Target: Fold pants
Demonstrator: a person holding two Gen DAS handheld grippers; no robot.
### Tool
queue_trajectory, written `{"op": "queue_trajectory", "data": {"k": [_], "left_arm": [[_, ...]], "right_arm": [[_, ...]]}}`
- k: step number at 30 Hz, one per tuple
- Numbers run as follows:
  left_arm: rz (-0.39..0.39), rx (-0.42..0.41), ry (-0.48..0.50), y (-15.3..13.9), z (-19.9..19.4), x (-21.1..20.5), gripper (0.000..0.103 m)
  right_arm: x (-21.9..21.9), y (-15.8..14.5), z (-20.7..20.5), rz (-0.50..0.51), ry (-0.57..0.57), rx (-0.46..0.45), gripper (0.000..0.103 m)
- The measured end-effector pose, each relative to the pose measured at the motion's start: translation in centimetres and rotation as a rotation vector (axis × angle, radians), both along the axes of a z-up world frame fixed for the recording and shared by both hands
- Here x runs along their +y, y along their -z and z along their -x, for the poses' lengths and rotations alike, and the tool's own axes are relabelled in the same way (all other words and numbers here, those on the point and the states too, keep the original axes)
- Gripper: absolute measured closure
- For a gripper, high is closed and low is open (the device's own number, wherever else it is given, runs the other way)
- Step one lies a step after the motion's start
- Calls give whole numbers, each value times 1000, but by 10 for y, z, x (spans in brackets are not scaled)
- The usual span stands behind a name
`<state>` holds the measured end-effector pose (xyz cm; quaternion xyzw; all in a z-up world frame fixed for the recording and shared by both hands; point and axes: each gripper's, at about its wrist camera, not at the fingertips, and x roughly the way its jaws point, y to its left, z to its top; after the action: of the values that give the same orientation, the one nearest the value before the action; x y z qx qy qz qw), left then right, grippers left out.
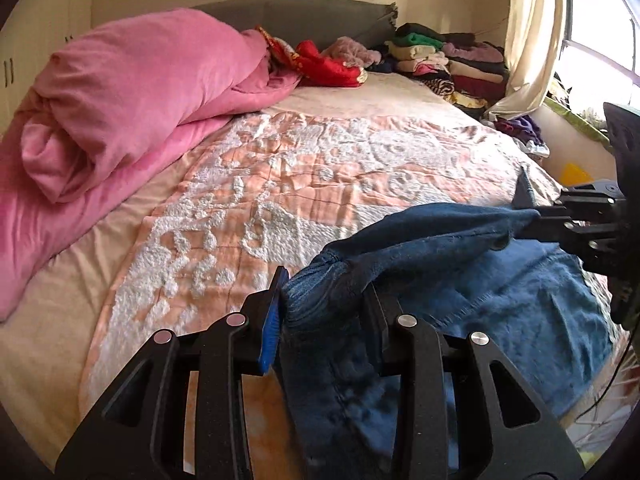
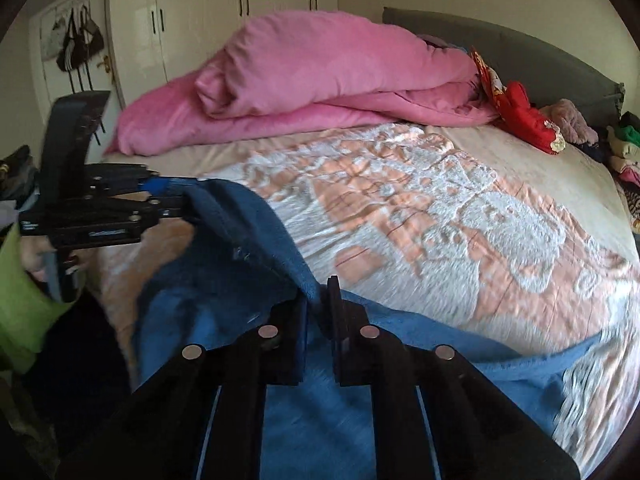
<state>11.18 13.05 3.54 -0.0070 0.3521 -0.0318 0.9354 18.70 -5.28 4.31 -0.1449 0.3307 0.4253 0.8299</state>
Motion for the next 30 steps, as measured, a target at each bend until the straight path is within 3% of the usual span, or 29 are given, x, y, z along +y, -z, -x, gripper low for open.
{"op": "queue_trajectory", "data": {"k": [6, 13, 16, 21, 25, 30], "left_arm": [[3, 20, 13, 8, 38, -9, 77], [-1, 128, 6, 37, 66, -14, 77], [3, 157, -8, 45, 74, -13, 76], [20, 190, -38, 50, 84, -7, 64], [57, 195, -65, 45, 102, 3, 54], [84, 166, -109, 31, 129, 13, 53]], "right_arm": [[-12, 4, 59, -36, -36, 35, 95], [-4, 37, 119, 36, -91, 68, 95], [4, 56, 133, 60, -102, 100, 94], [15, 81, 140, 106, -74, 120, 94], [16, 76, 143, 89, -75, 110, 94], [18, 79, 148, 89, -75, 115, 94]]}}
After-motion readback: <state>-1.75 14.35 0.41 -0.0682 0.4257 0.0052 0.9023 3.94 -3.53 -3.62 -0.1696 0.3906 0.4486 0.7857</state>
